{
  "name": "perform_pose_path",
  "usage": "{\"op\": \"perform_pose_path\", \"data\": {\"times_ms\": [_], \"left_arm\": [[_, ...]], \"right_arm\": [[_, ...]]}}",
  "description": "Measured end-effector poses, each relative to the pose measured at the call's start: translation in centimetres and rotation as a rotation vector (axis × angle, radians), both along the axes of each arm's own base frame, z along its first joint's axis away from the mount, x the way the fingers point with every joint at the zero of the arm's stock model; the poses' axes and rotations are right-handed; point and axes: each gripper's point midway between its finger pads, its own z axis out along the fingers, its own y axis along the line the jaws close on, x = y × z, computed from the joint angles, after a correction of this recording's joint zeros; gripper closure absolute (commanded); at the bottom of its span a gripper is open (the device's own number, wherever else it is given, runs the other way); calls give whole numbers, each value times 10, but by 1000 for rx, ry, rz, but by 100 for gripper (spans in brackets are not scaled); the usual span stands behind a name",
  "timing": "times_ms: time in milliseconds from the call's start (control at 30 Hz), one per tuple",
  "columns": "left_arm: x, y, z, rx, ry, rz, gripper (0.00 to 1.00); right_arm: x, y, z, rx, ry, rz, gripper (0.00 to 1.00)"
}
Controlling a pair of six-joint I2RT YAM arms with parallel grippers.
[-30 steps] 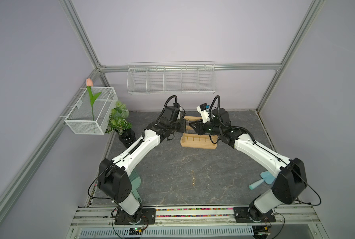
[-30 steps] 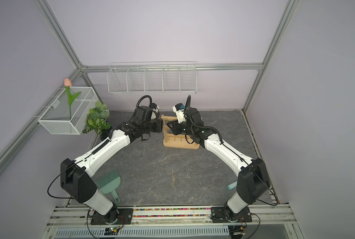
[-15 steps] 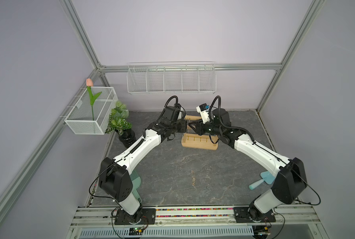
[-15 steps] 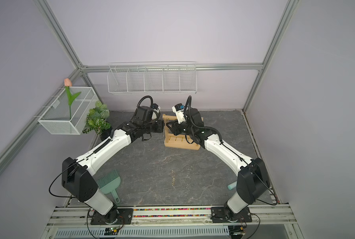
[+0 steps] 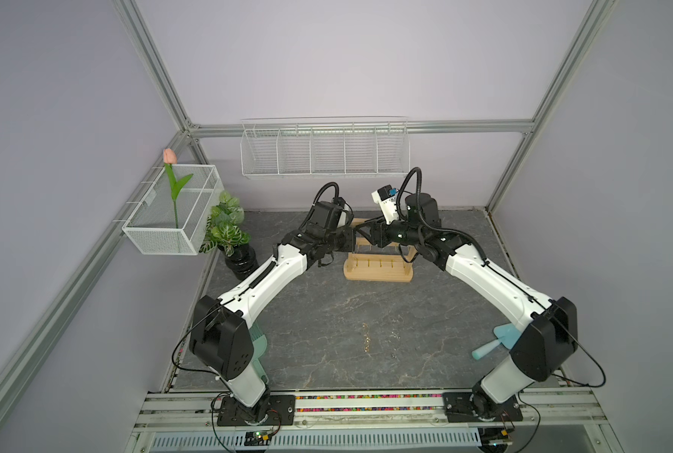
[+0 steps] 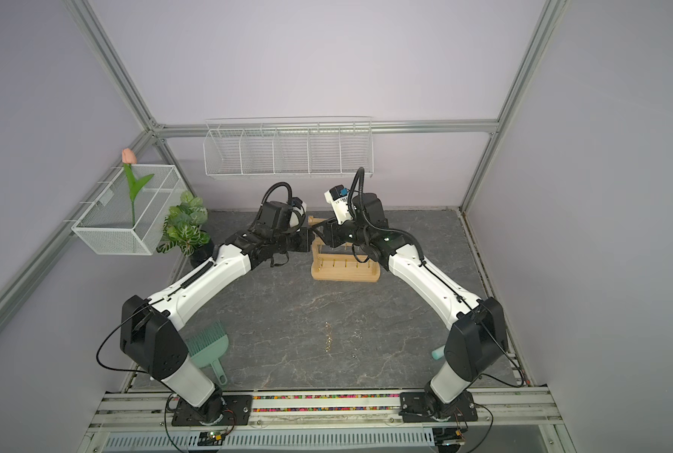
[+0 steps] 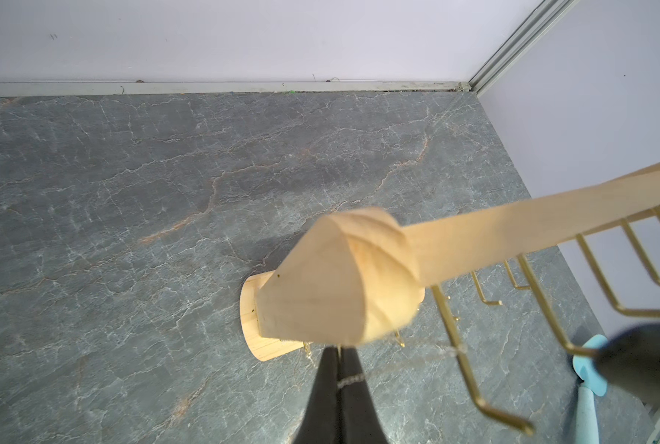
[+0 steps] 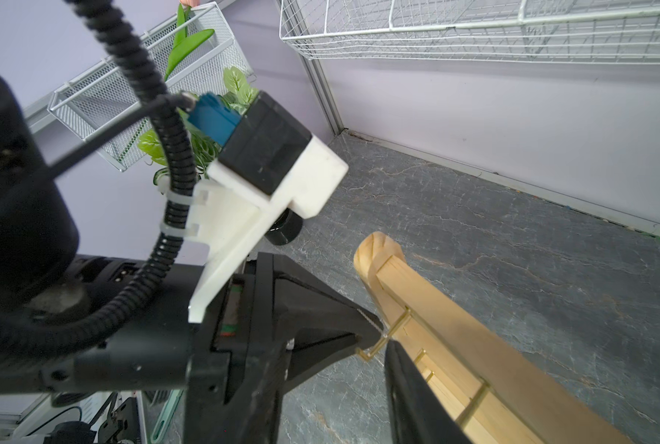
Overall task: Hang the necklace on the jewelry display stand
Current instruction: Hang the necklace on the stand.
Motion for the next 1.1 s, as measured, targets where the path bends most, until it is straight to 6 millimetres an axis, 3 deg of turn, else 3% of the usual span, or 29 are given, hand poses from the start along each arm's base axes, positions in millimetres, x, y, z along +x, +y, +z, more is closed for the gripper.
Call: {"op": "perform_pose_path", "data": {"times_ms": [167,400,467,567,733,833,933,1100], "left_arm": [[0,0,0,-3,2,-1,100],[0,0,0,-4,2,-1,100],[0,0,0,-4,2,-1,100],[0,-1,0,-4,2,-1,100],[-1,-1,0,-5,3,-4,100],[-1,-1,0,-6,3,-4,100],[-1,-1,0,-6,3,-4,100],[-1,-1,0,-5,4,-4,100]], "right_arm": [[-12,-5,-4,-17,33,7,54],[-53,-25,19,3,-13,3,56],[-62,-32,17,8,-26,-13,58],[-68,-40,-5,5,-26,-48,62],[-62,-46,-75,-27,14,-127,63],[-53,-40,-101,-35,-7,-157,63],[-43,-30,-111,-23,-50,-185,63],[-22,-22,-98,42,-158,-257,65]]}}
